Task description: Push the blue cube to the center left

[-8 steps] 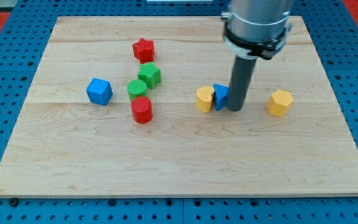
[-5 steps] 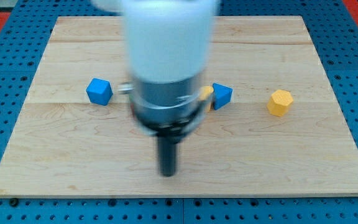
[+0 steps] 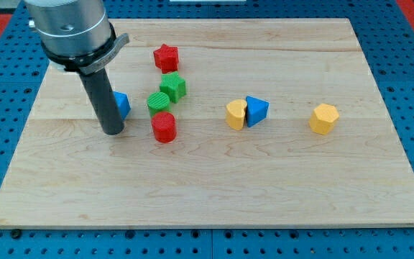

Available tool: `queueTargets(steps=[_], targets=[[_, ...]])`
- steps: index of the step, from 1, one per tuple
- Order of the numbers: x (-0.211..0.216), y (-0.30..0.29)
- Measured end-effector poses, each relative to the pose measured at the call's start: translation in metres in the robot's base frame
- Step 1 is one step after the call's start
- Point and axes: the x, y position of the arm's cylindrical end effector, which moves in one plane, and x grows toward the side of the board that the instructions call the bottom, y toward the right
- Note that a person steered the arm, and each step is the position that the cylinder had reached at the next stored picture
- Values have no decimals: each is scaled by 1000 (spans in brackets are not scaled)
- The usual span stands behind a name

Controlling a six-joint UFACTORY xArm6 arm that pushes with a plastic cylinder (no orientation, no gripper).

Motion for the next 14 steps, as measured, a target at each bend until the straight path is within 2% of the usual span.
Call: queueTargets(steps=[4,9,11,13,14], targets=[[-36,14],[-37,49],[-57,1],[-117,-8],[-136,-50]])
